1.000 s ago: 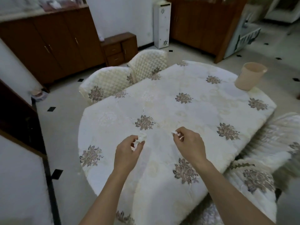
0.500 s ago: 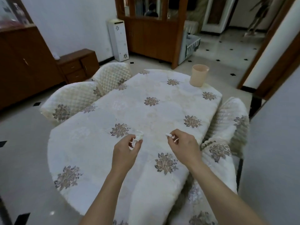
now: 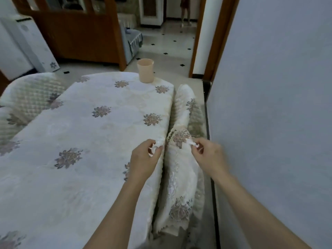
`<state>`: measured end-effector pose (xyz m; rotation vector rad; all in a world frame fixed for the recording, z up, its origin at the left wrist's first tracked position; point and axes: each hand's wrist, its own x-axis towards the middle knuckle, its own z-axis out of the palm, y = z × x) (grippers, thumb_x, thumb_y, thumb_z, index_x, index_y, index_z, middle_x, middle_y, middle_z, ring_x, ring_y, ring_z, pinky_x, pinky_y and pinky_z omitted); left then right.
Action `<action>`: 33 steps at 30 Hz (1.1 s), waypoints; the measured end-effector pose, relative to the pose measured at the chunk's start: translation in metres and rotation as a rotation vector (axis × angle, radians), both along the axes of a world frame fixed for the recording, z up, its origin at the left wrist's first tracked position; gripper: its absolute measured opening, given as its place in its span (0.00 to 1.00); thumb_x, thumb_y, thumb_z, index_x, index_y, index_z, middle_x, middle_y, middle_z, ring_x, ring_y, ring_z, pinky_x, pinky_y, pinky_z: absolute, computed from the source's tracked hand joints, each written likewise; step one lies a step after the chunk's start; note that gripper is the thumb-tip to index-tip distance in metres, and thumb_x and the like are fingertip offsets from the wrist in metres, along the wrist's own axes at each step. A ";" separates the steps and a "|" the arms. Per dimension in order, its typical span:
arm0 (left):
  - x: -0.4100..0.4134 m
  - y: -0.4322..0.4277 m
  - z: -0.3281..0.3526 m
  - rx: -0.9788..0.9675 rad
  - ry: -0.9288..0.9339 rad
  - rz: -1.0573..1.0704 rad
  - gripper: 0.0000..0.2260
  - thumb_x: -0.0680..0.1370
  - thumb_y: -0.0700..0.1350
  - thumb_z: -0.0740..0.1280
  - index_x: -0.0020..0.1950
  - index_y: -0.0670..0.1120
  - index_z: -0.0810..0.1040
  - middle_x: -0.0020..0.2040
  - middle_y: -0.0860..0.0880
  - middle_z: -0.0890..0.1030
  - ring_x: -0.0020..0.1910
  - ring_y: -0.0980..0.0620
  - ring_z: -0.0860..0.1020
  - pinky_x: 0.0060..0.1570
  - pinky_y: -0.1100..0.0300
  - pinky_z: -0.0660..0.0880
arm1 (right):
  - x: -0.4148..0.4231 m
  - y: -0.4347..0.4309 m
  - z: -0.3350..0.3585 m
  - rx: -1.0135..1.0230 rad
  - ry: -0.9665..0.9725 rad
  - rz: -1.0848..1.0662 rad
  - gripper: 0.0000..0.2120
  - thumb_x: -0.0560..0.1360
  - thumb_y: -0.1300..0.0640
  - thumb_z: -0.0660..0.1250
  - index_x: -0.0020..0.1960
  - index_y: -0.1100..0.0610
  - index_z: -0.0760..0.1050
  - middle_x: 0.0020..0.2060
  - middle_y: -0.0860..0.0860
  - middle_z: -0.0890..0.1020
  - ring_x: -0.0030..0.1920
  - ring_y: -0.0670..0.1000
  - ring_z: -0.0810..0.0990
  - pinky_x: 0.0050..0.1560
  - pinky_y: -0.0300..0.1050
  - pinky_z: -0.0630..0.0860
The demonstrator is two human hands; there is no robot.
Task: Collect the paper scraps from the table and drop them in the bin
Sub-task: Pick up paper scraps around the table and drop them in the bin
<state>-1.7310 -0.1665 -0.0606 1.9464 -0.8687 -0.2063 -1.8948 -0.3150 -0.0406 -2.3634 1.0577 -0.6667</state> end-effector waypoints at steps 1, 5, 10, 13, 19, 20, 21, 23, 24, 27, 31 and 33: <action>-0.007 -0.011 0.003 -0.013 -0.001 -0.027 0.03 0.77 0.48 0.70 0.45 0.52 0.78 0.35 0.56 0.77 0.35 0.59 0.75 0.35 0.68 0.69 | -0.010 -0.007 0.000 -0.004 0.006 -0.034 0.07 0.75 0.50 0.66 0.46 0.51 0.80 0.34 0.47 0.81 0.36 0.51 0.78 0.38 0.50 0.77; -0.023 -0.054 0.009 -0.007 -0.004 -0.123 0.03 0.77 0.49 0.69 0.43 0.54 0.78 0.36 0.54 0.79 0.35 0.55 0.76 0.39 0.55 0.74 | -0.038 -0.036 0.000 0.015 -0.001 -0.127 0.08 0.76 0.49 0.67 0.45 0.52 0.80 0.32 0.46 0.80 0.32 0.47 0.73 0.33 0.40 0.62; -0.025 -0.108 0.011 0.005 -0.018 -0.160 0.03 0.77 0.49 0.70 0.44 0.51 0.80 0.33 0.55 0.78 0.33 0.57 0.76 0.36 0.62 0.70 | -0.044 -0.088 -0.010 0.009 0.008 -0.151 0.10 0.77 0.47 0.66 0.44 0.52 0.79 0.33 0.47 0.82 0.36 0.53 0.80 0.34 0.45 0.72; -0.018 -0.150 0.009 0.039 -0.053 -0.145 0.05 0.77 0.50 0.70 0.45 0.50 0.79 0.32 0.56 0.77 0.32 0.60 0.76 0.32 0.69 0.67 | -0.034 -0.126 -0.020 0.009 0.013 -0.135 0.10 0.76 0.47 0.66 0.44 0.53 0.78 0.33 0.48 0.82 0.35 0.53 0.80 0.35 0.48 0.76; 0.010 -0.234 -0.001 0.084 -0.107 -0.070 0.07 0.78 0.52 0.69 0.49 0.49 0.80 0.39 0.54 0.80 0.36 0.59 0.77 0.36 0.64 0.70 | 0.009 -0.222 -0.037 -0.046 0.131 -0.016 0.08 0.77 0.50 0.63 0.43 0.54 0.76 0.35 0.50 0.80 0.35 0.54 0.77 0.34 0.50 0.76; 0.014 -0.246 0.000 0.083 -0.114 -0.061 0.07 0.78 0.51 0.69 0.49 0.49 0.80 0.38 0.55 0.79 0.36 0.60 0.76 0.35 0.68 0.69 | 0.016 -0.236 -0.038 -0.058 0.141 0.003 0.08 0.77 0.51 0.62 0.43 0.54 0.76 0.35 0.50 0.79 0.35 0.54 0.77 0.33 0.50 0.76; 0.017 -0.256 0.000 0.079 -0.114 -0.054 0.06 0.78 0.51 0.69 0.49 0.49 0.80 0.37 0.55 0.78 0.36 0.60 0.76 0.34 0.71 0.67 | 0.021 -0.248 -0.038 -0.059 0.151 0.019 0.08 0.77 0.51 0.62 0.43 0.54 0.76 0.34 0.50 0.79 0.34 0.53 0.76 0.33 0.50 0.76; 0.024 -0.275 0.001 0.069 -0.111 -0.043 0.06 0.77 0.51 0.69 0.48 0.50 0.80 0.37 0.55 0.79 0.36 0.57 0.77 0.34 0.71 0.67 | 0.030 -0.267 -0.039 -0.040 0.177 0.047 0.09 0.77 0.50 0.61 0.43 0.54 0.75 0.35 0.50 0.79 0.35 0.53 0.76 0.33 0.50 0.76; 0.027 -0.284 0.000 0.065 -0.114 -0.036 0.06 0.77 0.51 0.69 0.48 0.49 0.80 0.37 0.54 0.80 0.36 0.55 0.77 0.34 0.70 0.69 | 0.033 -0.275 -0.039 -0.032 0.195 0.060 0.09 0.77 0.50 0.61 0.43 0.54 0.75 0.35 0.50 0.79 0.35 0.53 0.76 0.34 0.50 0.76; 0.033 -0.311 0.000 0.084 -0.147 -0.023 0.07 0.77 0.50 0.69 0.49 0.47 0.81 0.38 0.52 0.80 0.35 0.53 0.77 0.35 0.61 0.70 | 0.041 -0.299 -0.041 -0.039 0.209 0.078 0.09 0.76 0.50 0.63 0.43 0.54 0.75 0.36 0.50 0.80 0.36 0.54 0.77 0.35 0.51 0.76; 0.044 -0.346 -0.006 0.091 -0.117 -0.041 0.07 0.77 0.50 0.69 0.51 0.48 0.81 0.39 0.51 0.81 0.36 0.51 0.78 0.38 0.55 0.74 | 0.048 -0.337 -0.041 -0.041 0.167 0.066 0.08 0.77 0.50 0.63 0.46 0.54 0.77 0.37 0.50 0.81 0.36 0.53 0.78 0.36 0.51 0.77; 0.049 -0.363 -0.009 0.085 -0.097 -0.046 0.06 0.77 0.49 0.69 0.51 0.48 0.81 0.40 0.50 0.82 0.38 0.51 0.79 0.40 0.51 0.77 | 0.054 -0.356 -0.042 -0.029 0.162 0.055 0.08 0.77 0.50 0.63 0.46 0.54 0.77 0.38 0.50 0.81 0.36 0.52 0.78 0.37 0.51 0.78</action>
